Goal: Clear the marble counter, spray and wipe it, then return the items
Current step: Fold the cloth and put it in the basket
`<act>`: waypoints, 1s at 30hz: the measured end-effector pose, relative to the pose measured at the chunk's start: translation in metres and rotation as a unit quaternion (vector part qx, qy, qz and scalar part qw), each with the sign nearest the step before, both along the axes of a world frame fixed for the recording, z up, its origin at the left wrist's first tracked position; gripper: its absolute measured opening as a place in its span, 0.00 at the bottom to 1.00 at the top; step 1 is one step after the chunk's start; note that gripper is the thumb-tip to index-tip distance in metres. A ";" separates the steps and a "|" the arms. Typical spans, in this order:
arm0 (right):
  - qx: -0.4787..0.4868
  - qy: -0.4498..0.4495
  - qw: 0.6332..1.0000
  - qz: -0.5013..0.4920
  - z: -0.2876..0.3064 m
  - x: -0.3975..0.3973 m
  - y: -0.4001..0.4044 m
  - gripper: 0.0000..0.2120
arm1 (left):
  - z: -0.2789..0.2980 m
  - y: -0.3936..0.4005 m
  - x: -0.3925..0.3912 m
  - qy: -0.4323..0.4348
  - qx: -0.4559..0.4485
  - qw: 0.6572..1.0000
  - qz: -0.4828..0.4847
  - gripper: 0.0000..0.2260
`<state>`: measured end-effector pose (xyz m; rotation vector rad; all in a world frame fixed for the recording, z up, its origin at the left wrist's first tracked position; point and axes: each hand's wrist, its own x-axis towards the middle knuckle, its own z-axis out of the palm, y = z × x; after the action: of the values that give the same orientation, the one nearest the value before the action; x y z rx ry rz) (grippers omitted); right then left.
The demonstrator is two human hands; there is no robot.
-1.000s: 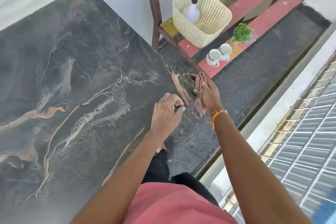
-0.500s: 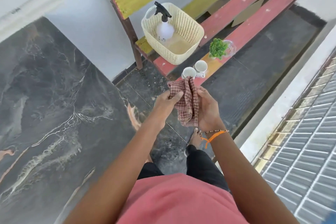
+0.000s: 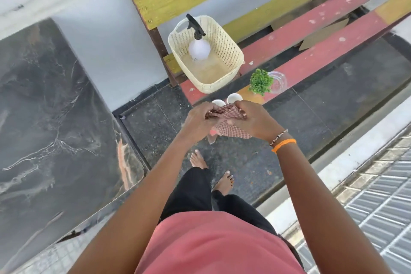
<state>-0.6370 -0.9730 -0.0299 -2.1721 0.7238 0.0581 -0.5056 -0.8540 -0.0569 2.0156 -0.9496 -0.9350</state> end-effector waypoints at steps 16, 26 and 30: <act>0.469 -0.135 0.843 -0.227 -0.004 0.095 -0.078 0.07 | -0.053 -0.071 0.061 0.598 -0.049 0.734 0.320 0.31; 0.216 0.044 0.961 -0.164 -0.074 0.162 -0.143 0.14 | -0.085 -0.124 0.133 0.423 0.042 0.852 0.305 0.33; 0.154 0.025 0.973 -0.168 -0.098 0.189 -0.159 0.17 | -0.093 -0.154 0.152 0.405 0.053 0.861 0.302 0.23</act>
<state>-0.4475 -1.1325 -0.1281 -1.7369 1.0305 0.0465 -0.3538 -1.0083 -0.1499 1.5694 0.1963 -1.2924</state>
